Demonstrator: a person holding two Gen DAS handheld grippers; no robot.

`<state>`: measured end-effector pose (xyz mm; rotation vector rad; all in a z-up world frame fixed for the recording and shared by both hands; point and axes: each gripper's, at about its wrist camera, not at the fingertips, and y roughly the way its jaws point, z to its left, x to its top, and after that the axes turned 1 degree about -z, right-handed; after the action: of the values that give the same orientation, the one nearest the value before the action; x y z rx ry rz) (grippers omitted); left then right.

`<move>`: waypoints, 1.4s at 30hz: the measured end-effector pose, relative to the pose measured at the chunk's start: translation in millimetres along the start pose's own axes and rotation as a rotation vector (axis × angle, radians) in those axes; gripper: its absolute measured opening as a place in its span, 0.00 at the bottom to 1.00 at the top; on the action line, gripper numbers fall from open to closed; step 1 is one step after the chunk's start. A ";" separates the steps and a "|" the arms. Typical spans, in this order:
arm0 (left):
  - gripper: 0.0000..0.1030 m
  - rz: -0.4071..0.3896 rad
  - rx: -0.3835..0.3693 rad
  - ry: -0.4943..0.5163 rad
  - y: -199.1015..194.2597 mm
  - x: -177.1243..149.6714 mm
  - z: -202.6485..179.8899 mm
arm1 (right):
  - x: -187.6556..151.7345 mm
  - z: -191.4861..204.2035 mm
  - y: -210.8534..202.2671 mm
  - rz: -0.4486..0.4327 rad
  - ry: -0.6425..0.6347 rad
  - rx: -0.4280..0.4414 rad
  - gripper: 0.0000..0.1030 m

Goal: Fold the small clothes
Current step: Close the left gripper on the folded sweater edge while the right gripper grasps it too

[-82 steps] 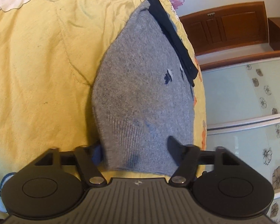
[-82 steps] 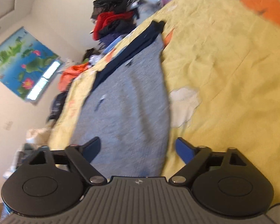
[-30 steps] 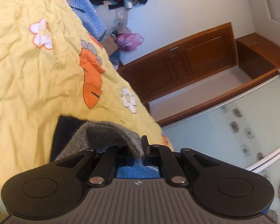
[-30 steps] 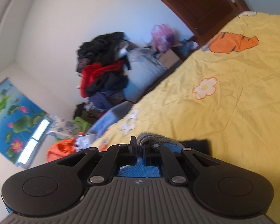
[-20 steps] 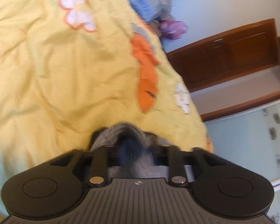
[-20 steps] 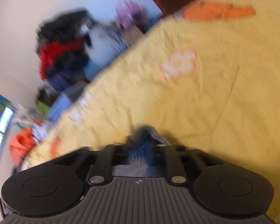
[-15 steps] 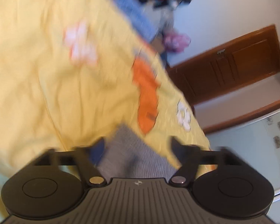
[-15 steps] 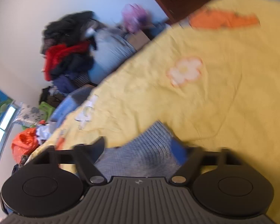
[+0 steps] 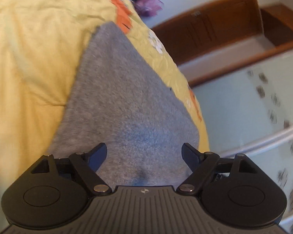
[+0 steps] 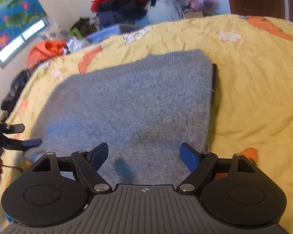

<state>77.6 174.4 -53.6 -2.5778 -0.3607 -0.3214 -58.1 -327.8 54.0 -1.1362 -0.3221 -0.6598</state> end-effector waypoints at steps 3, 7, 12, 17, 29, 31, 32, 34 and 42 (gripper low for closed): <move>0.88 -0.066 -0.089 -0.035 -43.2 0.3 0.4 | -9.9 -15.3 -38.6 -0.062 0.119 0.090 0.84; 1.00 -0.087 -0.117 -0.152 -76.3 -14.0 23.9 | -35.8 -42.6 -64.8 -0.077 0.231 0.107 0.87; 1.00 -0.074 -0.127 -0.239 -66.8 -23.1 57.6 | -57.8 -69.6 -57.4 -0.076 0.325 0.158 0.84; 1.00 -0.076 -0.165 -0.262 -52.3 -18.4 62.2 | -64.5 -80.7 -44.1 -0.107 0.419 0.227 0.78; 0.98 -0.030 -0.076 -0.280 -28.9 -3.6 50.4 | -59.7 -79.8 -33.5 -0.119 0.435 0.242 0.73; 0.85 -0.018 0.018 -0.273 -26.8 -2.8 45.8 | -61.3 -81.2 -36.7 -0.121 0.443 0.233 0.73; 0.69 -0.008 0.060 -0.269 -25.3 -2.7 45.3 | -61.7 -81.4 -38.9 -0.123 0.444 0.225 0.73; 0.37 0.002 0.142 -0.265 -25.5 -2.6 44.6 | -63.4 -82.4 -43.9 -0.125 0.437 0.203 0.74; 0.12 0.005 0.199 -0.228 -23.3 -3.9 49.3 | -66.2 -82.6 -46.5 -0.118 0.462 0.188 0.76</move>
<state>74.3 218.6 -85.6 -2.4218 -0.4432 0.0119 -145.7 -394.1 18.1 -0.7614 -0.0535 -0.9519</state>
